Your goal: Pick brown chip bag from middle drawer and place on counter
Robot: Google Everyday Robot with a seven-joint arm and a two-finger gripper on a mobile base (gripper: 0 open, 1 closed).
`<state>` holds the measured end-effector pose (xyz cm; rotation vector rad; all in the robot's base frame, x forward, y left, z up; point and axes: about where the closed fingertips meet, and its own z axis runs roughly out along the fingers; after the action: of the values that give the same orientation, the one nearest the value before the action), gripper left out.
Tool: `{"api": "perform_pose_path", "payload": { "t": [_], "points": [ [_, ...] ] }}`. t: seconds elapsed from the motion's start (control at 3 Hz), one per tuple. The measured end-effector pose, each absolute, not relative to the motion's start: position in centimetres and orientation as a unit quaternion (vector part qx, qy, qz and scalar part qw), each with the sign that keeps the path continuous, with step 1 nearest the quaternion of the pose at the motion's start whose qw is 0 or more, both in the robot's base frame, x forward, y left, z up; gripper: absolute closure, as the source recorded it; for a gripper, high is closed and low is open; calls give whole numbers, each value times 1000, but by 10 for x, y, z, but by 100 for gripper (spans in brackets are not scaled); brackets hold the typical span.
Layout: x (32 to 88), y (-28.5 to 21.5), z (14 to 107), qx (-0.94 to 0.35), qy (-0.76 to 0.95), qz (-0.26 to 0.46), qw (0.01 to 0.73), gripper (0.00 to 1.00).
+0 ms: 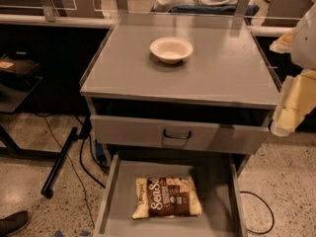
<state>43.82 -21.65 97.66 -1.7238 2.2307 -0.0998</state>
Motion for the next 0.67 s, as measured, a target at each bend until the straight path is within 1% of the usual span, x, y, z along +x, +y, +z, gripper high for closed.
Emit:
{"api": "perform_pose_path", "payload": {
  "t": [0.67],
  "points": [
    [437, -210, 971, -602, 780, -29, 168, 0]
  ]
}}
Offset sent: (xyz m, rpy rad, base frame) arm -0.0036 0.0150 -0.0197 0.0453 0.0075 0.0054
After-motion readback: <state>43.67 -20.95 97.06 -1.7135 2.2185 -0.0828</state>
